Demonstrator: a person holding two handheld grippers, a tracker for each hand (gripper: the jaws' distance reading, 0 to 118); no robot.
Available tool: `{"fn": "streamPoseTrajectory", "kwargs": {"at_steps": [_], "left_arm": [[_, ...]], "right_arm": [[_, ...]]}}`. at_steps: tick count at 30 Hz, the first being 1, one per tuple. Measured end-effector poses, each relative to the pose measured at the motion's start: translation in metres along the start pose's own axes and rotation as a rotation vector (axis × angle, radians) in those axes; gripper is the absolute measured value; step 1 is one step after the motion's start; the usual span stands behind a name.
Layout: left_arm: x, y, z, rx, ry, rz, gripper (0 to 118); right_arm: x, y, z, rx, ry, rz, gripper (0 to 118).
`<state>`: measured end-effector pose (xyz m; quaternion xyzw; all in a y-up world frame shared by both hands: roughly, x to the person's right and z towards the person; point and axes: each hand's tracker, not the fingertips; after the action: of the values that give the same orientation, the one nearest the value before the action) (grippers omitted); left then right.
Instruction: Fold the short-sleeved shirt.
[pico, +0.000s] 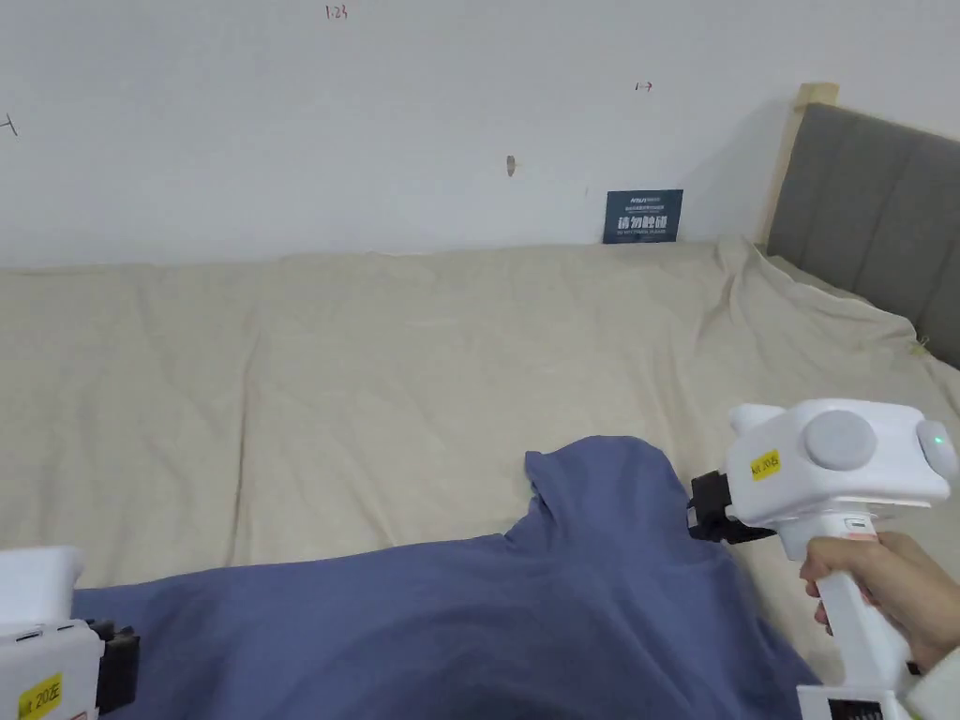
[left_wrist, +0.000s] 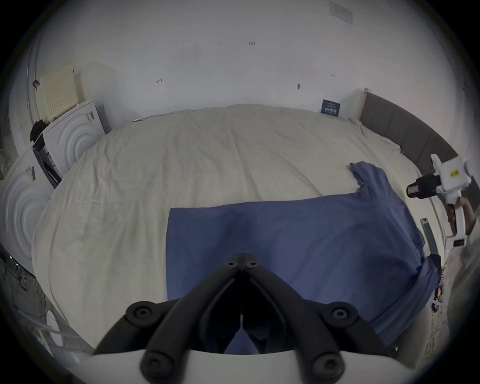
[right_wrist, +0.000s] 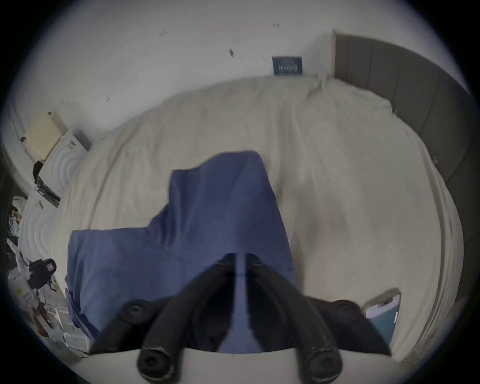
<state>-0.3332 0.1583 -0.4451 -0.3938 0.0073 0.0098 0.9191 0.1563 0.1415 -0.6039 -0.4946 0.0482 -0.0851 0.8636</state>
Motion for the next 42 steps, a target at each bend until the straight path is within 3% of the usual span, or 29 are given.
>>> {"fn": "streamPoseTrajectory", "kwargs": {"at_steps": [2,3,5,9,12,14,17,18,19,24,26,27,31,42], "left_arm": [[-0.008,0.000,-0.006,-0.018,0.003,0.006,0],[-0.012,0.000,-0.008,-0.023,0.005,0.020,0],[-0.018,0.001,-0.013,-0.033,0.022,0.044,0],[-0.026,0.003,-0.023,-0.059,0.042,0.051,0],[-0.032,0.006,-0.031,-0.078,0.056,0.047,0],[-0.034,0.008,-0.034,-0.084,0.062,0.057,0],[-0.039,0.010,-0.041,-0.094,0.072,0.063,0],[-0.040,0.011,-0.042,-0.096,0.076,0.064,0],[-0.041,0.011,-0.042,-0.095,0.079,0.067,0],[-0.056,0.015,-0.045,-0.090,0.068,0.104,0],[-0.063,0.019,-0.046,-0.101,0.068,0.113,7],[-0.065,0.021,-0.047,-0.109,0.067,0.116,19],[-0.073,0.034,-0.056,-0.130,0.073,0.094,102],[-0.094,0.070,-0.148,-0.272,0.053,0.118,101]], "right_arm": [[-0.001,0.009,-0.018,-0.024,-0.001,0.044,62],[-0.005,0.013,-0.026,-0.038,-0.031,0.068,78],[-0.007,0.021,-0.039,-0.052,-0.095,0.081,80],[-0.008,0.036,-0.067,-0.107,-0.093,0.081,80],[-0.004,0.041,-0.084,-0.138,-0.108,0.073,77],[-0.005,0.039,-0.080,-0.136,-0.102,0.082,63],[-0.014,0.038,-0.069,-0.109,-0.120,0.190,50],[-0.017,0.037,-0.068,-0.118,-0.124,0.210,32],[-0.019,0.037,-0.069,-0.117,-0.120,0.208,0],[-0.015,0.039,-0.066,-0.103,-0.141,0.204,0],[-0.015,0.038,-0.058,-0.084,-0.137,0.199,0],[-0.018,0.042,-0.048,-0.075,-0.133,0.202,0],[-0.016,0.043,-0.041,-0.061,-0.111,0.192,0],[-0.023,0.041,-0.043,-0.065,-0.110,0.179,0]]}}
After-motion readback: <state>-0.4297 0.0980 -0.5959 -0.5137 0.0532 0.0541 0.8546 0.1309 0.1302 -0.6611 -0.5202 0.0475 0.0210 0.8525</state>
